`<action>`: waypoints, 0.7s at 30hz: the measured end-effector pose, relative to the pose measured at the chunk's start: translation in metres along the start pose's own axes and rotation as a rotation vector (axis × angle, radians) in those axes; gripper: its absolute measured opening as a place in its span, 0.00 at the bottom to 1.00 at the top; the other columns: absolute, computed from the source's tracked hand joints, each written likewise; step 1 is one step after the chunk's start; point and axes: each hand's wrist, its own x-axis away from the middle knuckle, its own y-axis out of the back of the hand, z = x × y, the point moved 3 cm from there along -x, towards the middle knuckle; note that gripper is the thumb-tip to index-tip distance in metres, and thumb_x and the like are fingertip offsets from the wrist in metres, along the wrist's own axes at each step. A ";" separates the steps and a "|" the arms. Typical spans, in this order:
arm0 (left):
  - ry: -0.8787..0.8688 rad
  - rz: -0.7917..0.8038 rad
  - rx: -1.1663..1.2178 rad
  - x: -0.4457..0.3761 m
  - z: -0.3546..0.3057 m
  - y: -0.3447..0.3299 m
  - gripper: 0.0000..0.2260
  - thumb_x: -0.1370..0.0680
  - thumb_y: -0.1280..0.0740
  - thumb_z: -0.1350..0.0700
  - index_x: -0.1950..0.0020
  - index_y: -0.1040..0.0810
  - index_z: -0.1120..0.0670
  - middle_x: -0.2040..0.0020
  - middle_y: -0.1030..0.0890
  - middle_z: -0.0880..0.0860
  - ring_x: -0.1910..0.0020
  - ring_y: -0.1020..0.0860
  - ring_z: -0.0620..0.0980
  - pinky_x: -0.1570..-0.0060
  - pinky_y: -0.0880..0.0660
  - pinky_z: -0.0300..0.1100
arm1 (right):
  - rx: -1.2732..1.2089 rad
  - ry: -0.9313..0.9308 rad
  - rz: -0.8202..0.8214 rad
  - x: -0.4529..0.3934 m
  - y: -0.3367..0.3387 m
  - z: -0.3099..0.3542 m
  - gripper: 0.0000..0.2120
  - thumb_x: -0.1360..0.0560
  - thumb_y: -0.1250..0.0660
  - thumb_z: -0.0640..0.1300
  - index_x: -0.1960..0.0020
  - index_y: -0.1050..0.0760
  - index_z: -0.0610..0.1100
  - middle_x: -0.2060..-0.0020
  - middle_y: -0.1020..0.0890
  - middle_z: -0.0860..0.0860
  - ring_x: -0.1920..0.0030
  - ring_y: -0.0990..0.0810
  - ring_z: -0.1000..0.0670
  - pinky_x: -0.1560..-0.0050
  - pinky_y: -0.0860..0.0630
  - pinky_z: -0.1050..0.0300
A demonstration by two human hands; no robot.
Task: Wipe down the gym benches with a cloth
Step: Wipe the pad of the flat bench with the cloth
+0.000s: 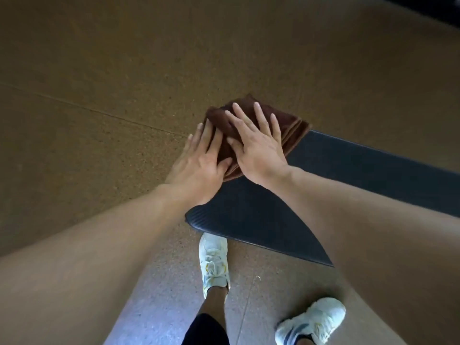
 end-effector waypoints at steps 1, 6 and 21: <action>0.022 0.015 0.088 0.005 0.003 -0.002 0.33 0.14 0.43 0.48 0.16 0.61 0.50 0.15 0.61 0.51 0.17 0.60 0.52 0.20 0.58 0.47 | 0.011 0.013 0.008 -0.003 -0.002 0.004 0.26 0.12 0.49 0.53 0.15 0.49 0.58 0.15 0.50 0.61 0.15 0.63 0.48 0.17 0.66 0.42; 0.080 -0.132 0.456 0.042 0.009 -0.033 0.34 0.16 0.40 0.56 0.16 0.58 0.49 0.15 0.58 0.49 0.17 0.48 0.50 0.21 0.43 0.45 | 0.022 0.164 0.038 0.007 -0.014 0.021 0.25 0.13 0.47 0.54 0.16 0.43 0.57 0.15 0.47 0.59 0.15 0.62 0.48 0.17 0.66 0.42; 0.075 -0.093 -0.144 0.153 -0.091 -0.141 0.35 0.17 0.53 0.36 0.17 0.61 0.53 0.16 0.63 0.56 0.18 0.66 0.57 0.20 0.58 0.57 | 0.025 0.273 -0.037 0.181 -0.041 -0.079 0.24 0.13 0.48 0.53 0.18 0.36 0.52 0.18 0.37 0.57 0.15 0.49 0.49 0.15 0.53 0.45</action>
